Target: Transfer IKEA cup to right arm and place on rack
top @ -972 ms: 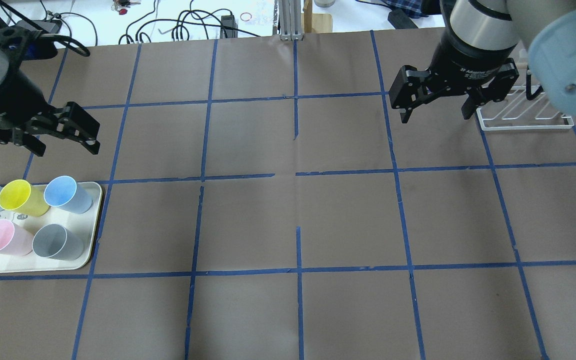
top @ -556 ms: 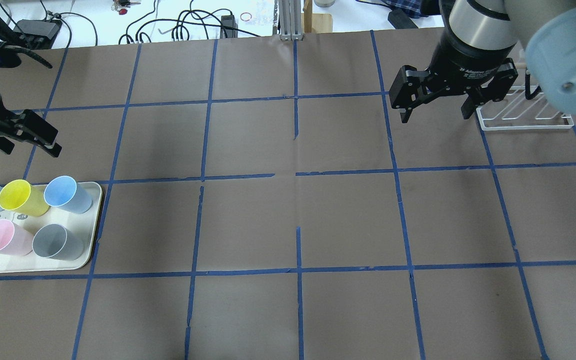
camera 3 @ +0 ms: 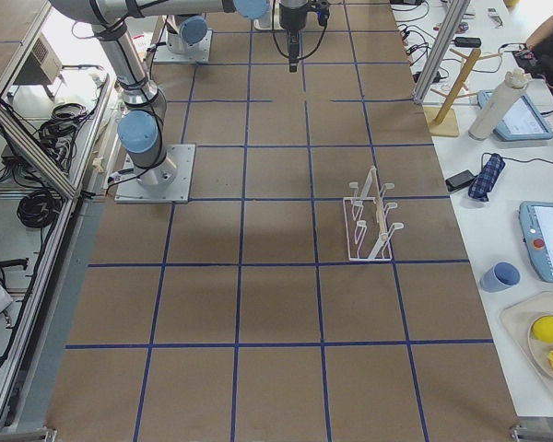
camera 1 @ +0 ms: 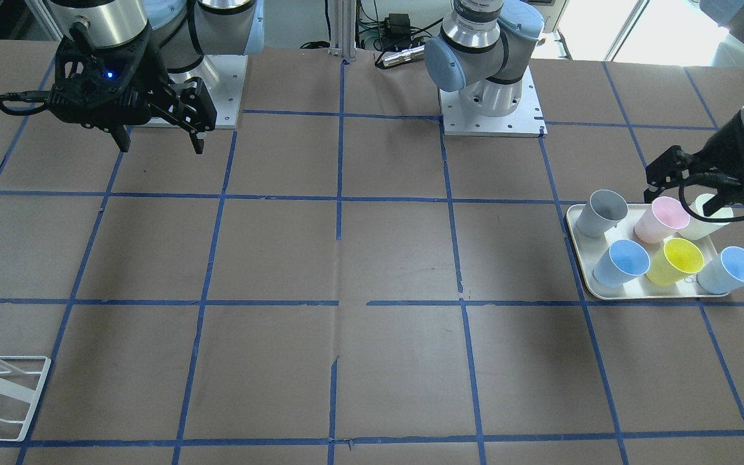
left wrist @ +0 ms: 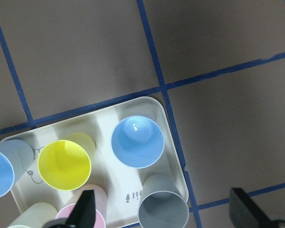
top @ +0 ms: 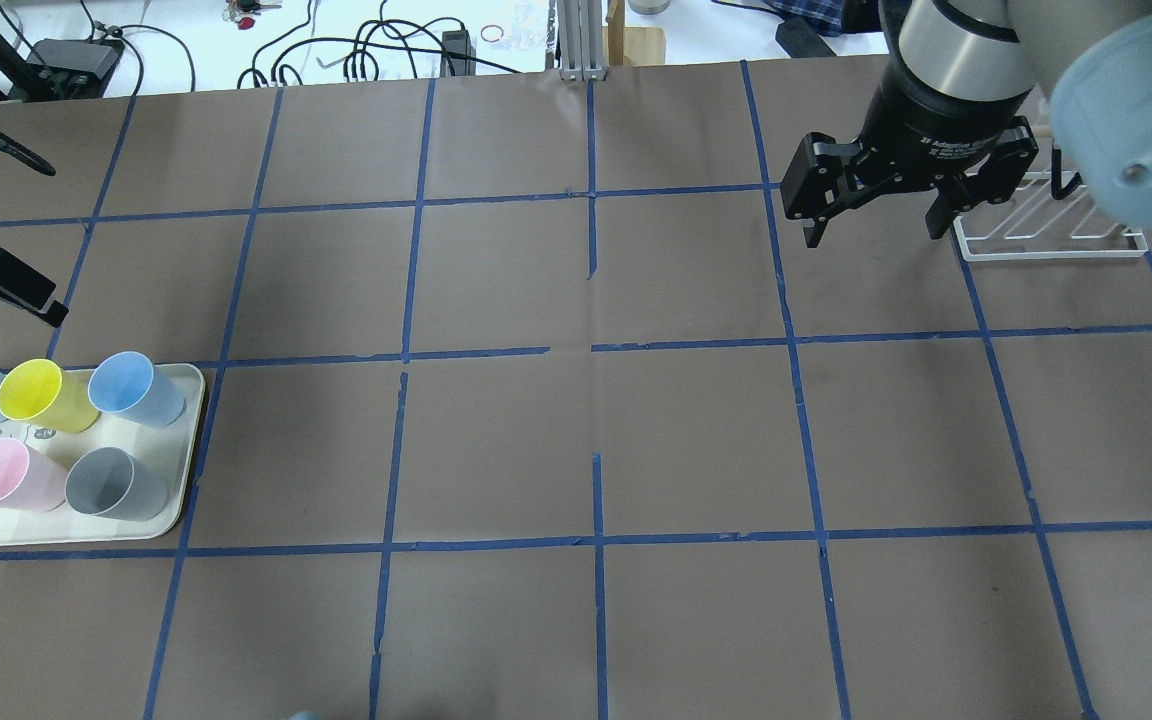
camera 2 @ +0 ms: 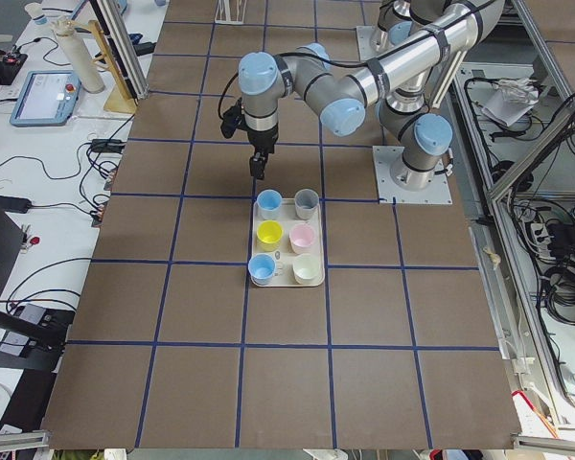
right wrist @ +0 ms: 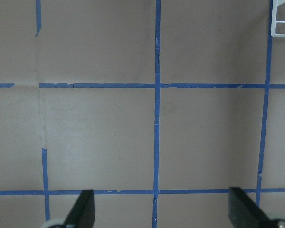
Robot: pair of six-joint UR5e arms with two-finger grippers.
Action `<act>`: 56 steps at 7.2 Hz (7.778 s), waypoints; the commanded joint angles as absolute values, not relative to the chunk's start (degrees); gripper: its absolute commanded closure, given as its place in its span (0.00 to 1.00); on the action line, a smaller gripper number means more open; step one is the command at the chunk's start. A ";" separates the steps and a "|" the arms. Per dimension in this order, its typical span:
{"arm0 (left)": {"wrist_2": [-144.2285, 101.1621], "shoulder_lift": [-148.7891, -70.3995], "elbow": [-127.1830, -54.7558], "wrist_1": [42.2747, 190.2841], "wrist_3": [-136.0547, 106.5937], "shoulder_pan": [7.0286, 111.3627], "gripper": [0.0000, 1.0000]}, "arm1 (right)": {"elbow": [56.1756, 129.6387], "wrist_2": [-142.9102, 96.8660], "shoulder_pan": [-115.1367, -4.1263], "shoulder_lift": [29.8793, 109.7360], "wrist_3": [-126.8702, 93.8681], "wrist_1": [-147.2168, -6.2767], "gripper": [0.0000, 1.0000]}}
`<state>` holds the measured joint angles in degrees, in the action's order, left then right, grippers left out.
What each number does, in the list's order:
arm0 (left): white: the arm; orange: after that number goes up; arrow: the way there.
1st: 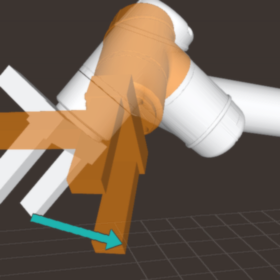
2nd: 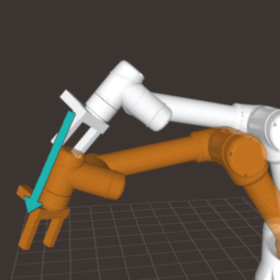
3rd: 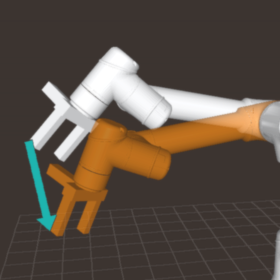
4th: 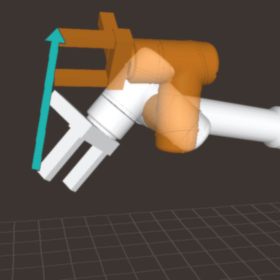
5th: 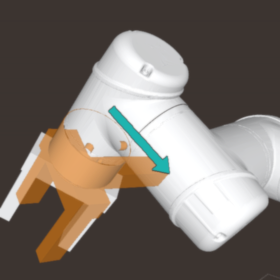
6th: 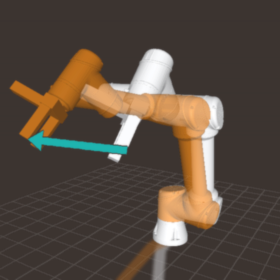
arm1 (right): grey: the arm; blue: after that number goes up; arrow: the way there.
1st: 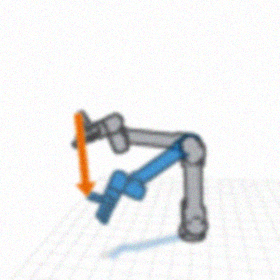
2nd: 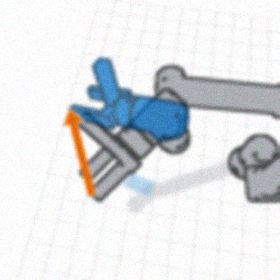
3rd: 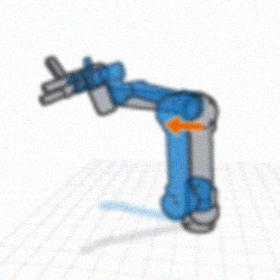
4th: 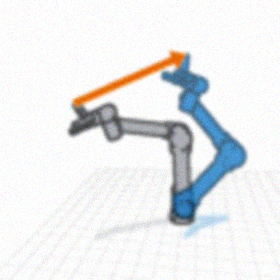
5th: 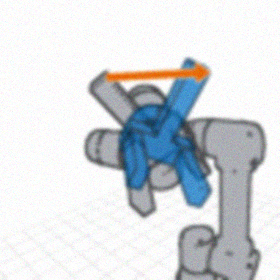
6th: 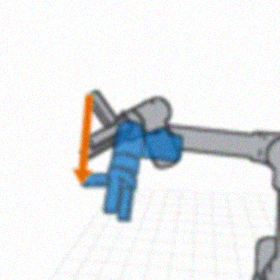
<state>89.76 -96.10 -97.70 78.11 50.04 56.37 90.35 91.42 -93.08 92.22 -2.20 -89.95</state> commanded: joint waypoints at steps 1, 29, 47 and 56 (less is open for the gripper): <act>89.91 -99.30 -101.66 68.62 56.05 54.49 0.03 | 90.35 91.41 -93.08 92.11 -2.20 -90.09 0.00; 62.81 -99.24 -95.45 82.58 11.06 66.61 1.00 | 82.88 90.62 -92.11 89.03 -2.63 -85.17 0.00; -5.36 -93.08 -111.00 95.10 -6.77 93.25 1.00 | 86.57 30.90 -65.64 84.46 35.42 -34.99 0.00; -7.03 -93.60 -111.62 95.10 -6.77 94.13 1.00 | 87.10 23.03 -69.52 85.08 33.84 -26.19 0.00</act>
<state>-6.98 -93.63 -111.41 95.13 -6.83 93.88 86.98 23.21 -69.48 85.08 33.90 -27.62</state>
